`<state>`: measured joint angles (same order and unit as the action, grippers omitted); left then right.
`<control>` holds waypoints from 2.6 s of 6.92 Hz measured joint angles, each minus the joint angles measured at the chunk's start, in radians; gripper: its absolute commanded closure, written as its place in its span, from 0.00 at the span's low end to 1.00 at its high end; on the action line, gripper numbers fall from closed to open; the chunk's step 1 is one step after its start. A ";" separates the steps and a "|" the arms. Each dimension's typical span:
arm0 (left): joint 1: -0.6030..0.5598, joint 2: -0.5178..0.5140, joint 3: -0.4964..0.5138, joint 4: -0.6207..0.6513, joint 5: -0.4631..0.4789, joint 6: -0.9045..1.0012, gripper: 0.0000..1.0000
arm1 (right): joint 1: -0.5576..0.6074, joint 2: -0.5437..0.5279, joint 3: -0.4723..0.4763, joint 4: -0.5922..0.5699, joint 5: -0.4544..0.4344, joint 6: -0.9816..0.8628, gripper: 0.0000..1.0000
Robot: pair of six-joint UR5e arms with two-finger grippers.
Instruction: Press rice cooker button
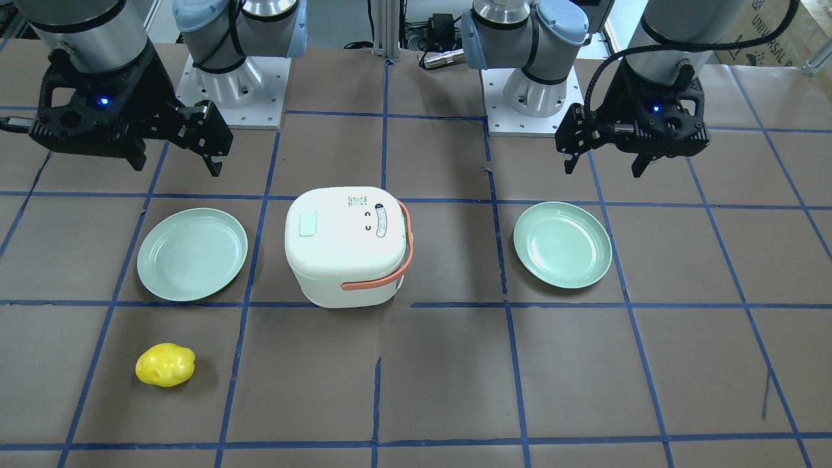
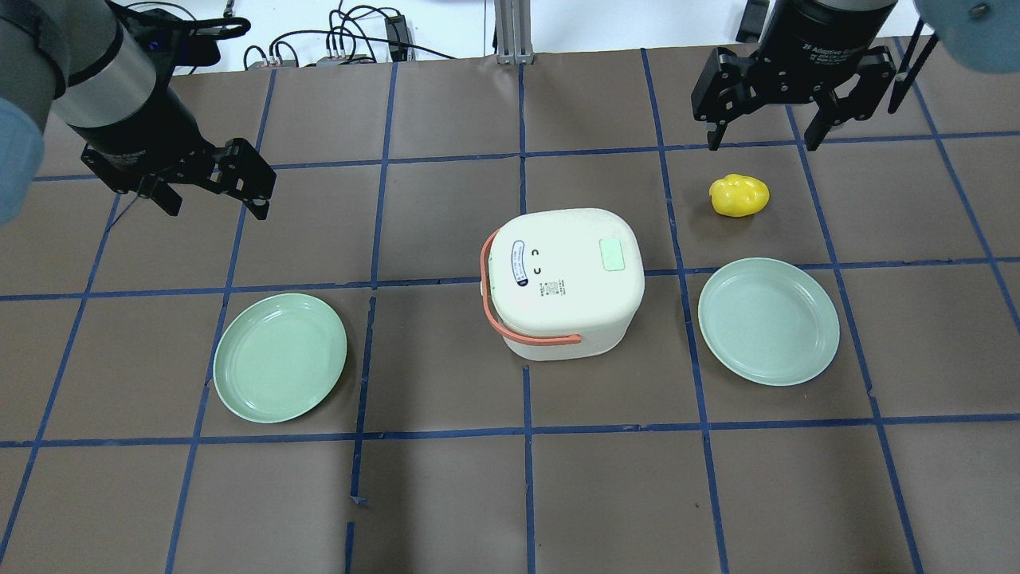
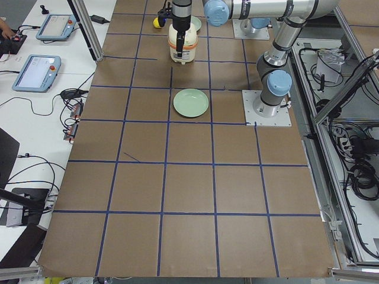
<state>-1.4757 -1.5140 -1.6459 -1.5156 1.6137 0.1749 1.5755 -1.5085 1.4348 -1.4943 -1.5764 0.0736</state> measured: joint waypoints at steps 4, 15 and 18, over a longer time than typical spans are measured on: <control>0.000 0.000 0.000 0.000 0.000 0.000 0.00 | 0.004 0.000 0.001 0.001 0.005 0.001 0.03; 0.000 0.000 0.000 0.000 0.000 0.000 0.00 | 0.024 -0.022 0.002 0.123 0.117 0.037 0.97; 0.000 0.000 0.000 0.000 0.000 0.000 0.00 | 0.108 -0.013 0.024 0.073 0.121 0.088 0.97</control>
<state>-1.4757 -1.5140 -1.6460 -1.5156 1.6137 0.1749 1.6835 -1.5217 1.4588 -1.4208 -1.4552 0.1619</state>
